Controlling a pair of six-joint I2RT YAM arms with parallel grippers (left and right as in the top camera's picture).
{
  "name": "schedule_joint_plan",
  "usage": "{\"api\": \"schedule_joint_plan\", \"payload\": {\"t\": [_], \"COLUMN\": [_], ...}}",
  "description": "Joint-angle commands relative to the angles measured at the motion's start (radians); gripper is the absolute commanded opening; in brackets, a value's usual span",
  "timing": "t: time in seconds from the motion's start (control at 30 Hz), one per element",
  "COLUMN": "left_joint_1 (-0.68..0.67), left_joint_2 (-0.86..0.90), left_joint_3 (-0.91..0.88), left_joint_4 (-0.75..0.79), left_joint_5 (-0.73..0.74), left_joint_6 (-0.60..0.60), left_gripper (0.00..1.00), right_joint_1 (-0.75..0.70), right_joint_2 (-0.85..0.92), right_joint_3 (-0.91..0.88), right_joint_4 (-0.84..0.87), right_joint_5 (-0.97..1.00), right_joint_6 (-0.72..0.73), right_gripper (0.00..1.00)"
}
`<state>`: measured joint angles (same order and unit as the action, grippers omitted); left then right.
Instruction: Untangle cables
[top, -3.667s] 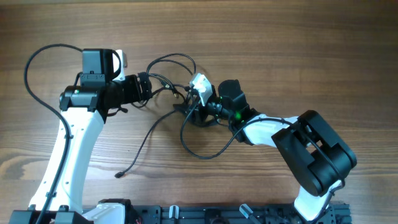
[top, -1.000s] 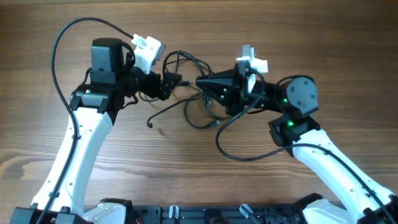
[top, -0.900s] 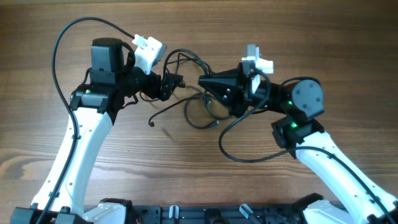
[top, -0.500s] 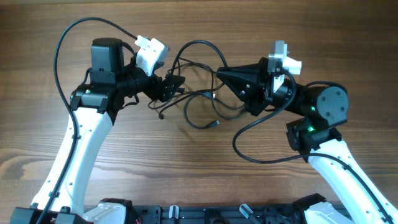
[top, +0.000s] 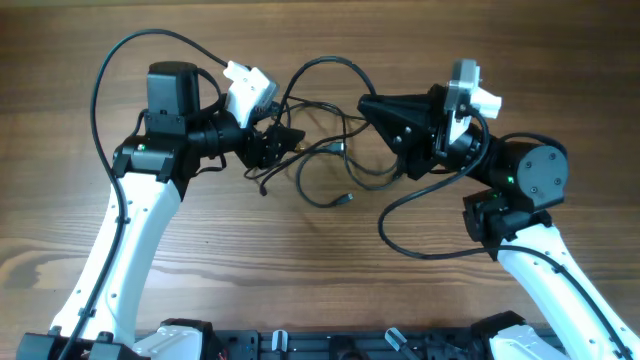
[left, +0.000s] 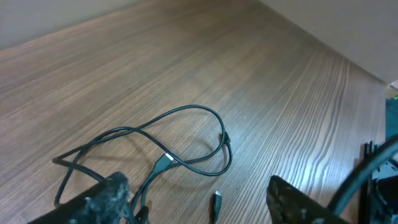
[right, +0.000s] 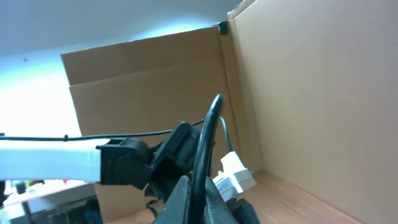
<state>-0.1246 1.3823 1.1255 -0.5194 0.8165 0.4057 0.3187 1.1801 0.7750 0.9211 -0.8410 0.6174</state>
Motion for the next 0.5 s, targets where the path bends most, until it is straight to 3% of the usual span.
{"api": "schedule_joint_plan", "payload": {"t": [0.0, 0.23, 0.33, 0.47], "left_joint_1": [-0.002, -0.002, -0.002, -0.002], "left_joint_2": [0.004, 0.003, 0.003, 0.004], "left_joint_3": [0.004, 0.004, 0.004, 0.004], "left_joint_4": [-0.005, -0.006, -0.007, -0.008], "left_joint_5": [0.032, 0.040, 0.092, 0.138], "left_joint_6": [0.014, 0.014, 0.014, 0.014], "left_gripper": [0.71, 0.72, 0.82, 0.84], "right_joint_1": [-0.006, -0.068, -0.104, -0.114], "right_joint_2": [-0.020, -0.020, -0.020, -0.020], "right_joint_3": [0.010, 0.010, 0.010, 0.010], "right_joint_4": [0.019, 0.032, 0.032, 0.035], "right_joint_5": [0.088, 0.105, 0.105, 0.104], "right_joint_6": [0.013, 0.016, 0.047, 0.067], "right_gripper": [0.04, 0.04, 0.04, 0.04]}}
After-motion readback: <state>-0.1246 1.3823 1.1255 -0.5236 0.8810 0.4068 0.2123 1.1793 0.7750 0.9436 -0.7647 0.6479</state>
